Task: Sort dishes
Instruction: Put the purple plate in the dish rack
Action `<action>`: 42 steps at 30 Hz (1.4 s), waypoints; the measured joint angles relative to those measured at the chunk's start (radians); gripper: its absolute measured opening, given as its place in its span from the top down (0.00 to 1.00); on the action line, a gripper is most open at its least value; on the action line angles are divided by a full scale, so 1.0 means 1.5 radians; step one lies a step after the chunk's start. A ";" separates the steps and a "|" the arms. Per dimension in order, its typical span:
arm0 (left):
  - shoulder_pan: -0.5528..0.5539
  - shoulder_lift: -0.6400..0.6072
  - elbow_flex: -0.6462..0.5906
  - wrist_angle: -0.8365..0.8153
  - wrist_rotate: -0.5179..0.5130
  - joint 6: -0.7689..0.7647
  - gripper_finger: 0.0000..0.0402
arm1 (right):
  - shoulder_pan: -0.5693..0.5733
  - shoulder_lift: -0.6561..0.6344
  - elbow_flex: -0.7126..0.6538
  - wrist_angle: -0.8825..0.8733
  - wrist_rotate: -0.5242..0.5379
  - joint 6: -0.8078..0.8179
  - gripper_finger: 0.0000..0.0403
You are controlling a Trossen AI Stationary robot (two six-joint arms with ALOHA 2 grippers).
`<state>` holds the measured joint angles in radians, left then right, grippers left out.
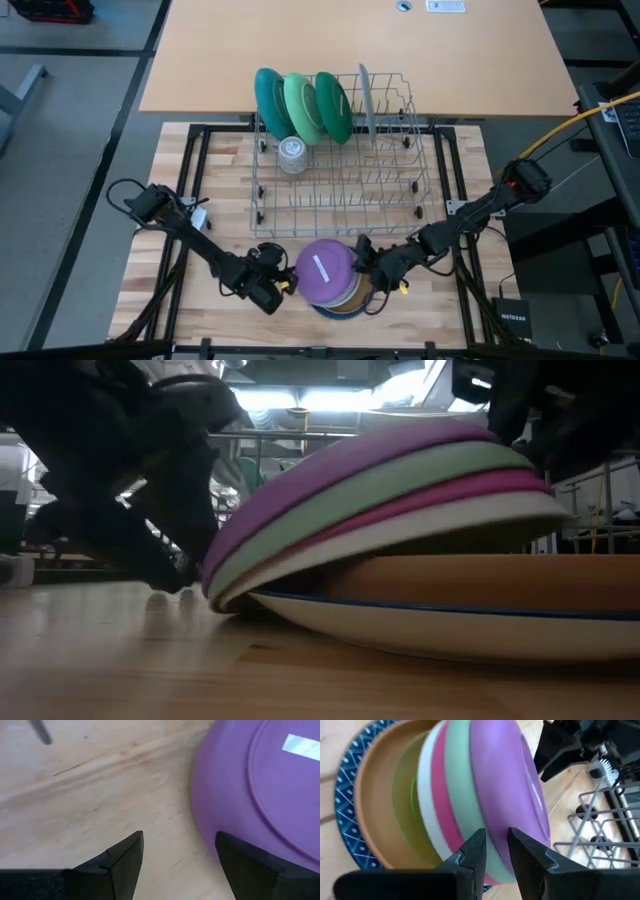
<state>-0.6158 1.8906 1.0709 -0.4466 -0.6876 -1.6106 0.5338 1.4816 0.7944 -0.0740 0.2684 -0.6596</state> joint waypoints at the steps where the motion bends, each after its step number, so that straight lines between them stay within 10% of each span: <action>1: 0.003 0.002 -0.001 0.007 0.002 0.010 0.40 | -0.004 0.004 0.000 0.002 -0.001 0.000 0.78; 42: 0.013 0.011 -0.001 0.069 0.014 0.006 0.40 | -0.006 0.013 0.000 0.116 -0.010 -0.127 0.78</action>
<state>-0.5961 1.9076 1.0687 -0.3431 -0.6663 -1.6020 0.5247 1.5005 0.7940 0.0994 0.2533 -0.8506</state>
